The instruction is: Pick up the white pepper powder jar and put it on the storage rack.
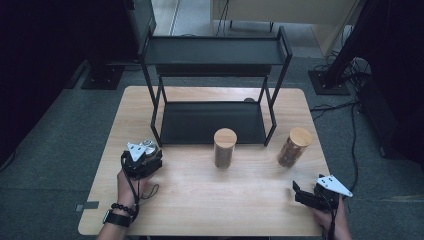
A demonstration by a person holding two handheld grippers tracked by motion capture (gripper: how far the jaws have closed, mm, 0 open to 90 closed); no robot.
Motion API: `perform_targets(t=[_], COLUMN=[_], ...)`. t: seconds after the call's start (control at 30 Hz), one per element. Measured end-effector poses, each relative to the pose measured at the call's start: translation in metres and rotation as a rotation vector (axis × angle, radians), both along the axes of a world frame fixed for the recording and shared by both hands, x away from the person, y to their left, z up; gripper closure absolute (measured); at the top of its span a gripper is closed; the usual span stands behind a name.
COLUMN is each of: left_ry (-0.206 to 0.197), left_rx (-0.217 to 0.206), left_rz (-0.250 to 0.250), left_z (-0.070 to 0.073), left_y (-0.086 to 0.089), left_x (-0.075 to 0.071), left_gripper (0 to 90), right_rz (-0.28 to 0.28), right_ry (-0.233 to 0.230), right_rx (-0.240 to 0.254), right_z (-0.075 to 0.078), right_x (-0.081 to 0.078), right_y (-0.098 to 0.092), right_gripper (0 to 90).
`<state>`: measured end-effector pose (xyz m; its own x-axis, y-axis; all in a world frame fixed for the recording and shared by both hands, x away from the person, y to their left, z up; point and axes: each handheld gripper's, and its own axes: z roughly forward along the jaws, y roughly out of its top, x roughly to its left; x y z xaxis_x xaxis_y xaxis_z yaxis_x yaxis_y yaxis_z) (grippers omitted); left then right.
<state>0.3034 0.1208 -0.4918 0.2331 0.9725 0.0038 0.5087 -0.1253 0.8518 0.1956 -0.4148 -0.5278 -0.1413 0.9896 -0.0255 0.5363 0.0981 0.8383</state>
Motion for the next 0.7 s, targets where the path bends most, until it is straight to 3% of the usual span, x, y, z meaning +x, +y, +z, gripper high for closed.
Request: perform_targets(t=[0.47, 0.7], left_ry=[-0.001, -0.010], left_rx=[0.008, 0.007], left_rz=[-0.051, -0.075], left_z=[0.004, 0.013], left_y=[-0.023, -0.033], left_x=[0.004, 0.009], left_gripper=[31.3, 31.3], right_rz=[0.003, 0.006], right_ry=[0.002, 0.003], right_rx=[0.007, 0.012], right_z=[0.000, 0.000], right_x=[0.000, 0.000], right_y=[-0.001, -0.001], right_gripper=[2.0, 1.9])
